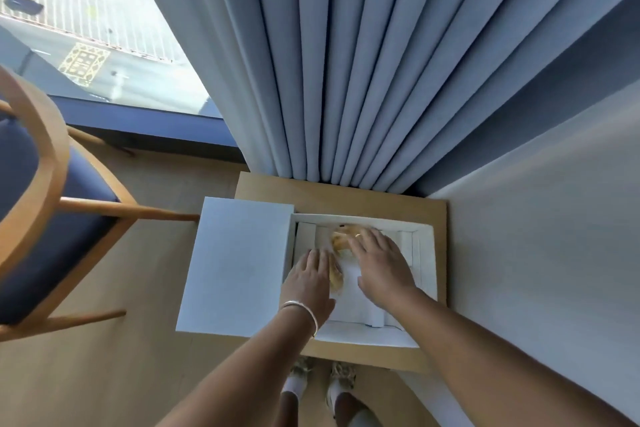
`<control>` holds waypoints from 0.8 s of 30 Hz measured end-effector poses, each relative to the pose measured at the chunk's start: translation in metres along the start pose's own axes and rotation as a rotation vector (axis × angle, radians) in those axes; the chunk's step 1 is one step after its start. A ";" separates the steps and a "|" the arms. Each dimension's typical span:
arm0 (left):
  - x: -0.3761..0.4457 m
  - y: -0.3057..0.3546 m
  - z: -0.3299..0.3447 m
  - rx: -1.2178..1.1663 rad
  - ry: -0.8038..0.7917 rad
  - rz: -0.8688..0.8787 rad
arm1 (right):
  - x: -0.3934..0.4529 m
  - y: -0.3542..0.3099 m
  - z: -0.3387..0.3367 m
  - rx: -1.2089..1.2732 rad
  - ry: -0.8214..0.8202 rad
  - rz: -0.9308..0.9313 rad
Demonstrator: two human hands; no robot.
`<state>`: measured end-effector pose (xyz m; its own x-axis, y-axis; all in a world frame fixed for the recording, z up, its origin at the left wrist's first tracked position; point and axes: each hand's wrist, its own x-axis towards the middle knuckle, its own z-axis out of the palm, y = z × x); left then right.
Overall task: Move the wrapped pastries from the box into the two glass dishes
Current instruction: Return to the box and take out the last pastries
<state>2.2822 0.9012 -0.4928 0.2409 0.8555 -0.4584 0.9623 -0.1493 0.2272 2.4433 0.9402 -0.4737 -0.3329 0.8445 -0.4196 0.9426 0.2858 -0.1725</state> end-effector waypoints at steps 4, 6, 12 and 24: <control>0.027 0.006 0.026 -0.064 -0.040 -0.123 | 0.031 0.009 0.029 -0.053 0.013 -0.097; 0.037 0.010 0.036 -0.116 -0.031 -0.156 | 0.039 0.013 0.042 -0.043 0.021 -0.093; 0.051 0.022 0.061 -0.137 -0.095 -0.165 | 0.048 0.020 0.076 -0.061 0.019 -0.007; 0.023 0.030 0.025 -0.365 -0.063 -0.186 | 0.020 0.025 0.037 -0.095 -0.065 0.036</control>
<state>2.3194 0.9039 -0.5185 0.0853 0.8175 -0.5696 0.8850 0.2005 0.4203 2.4592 0.9475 -0.5191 -0.2965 0.8250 -0.4811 0.9513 0.2998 -0.0721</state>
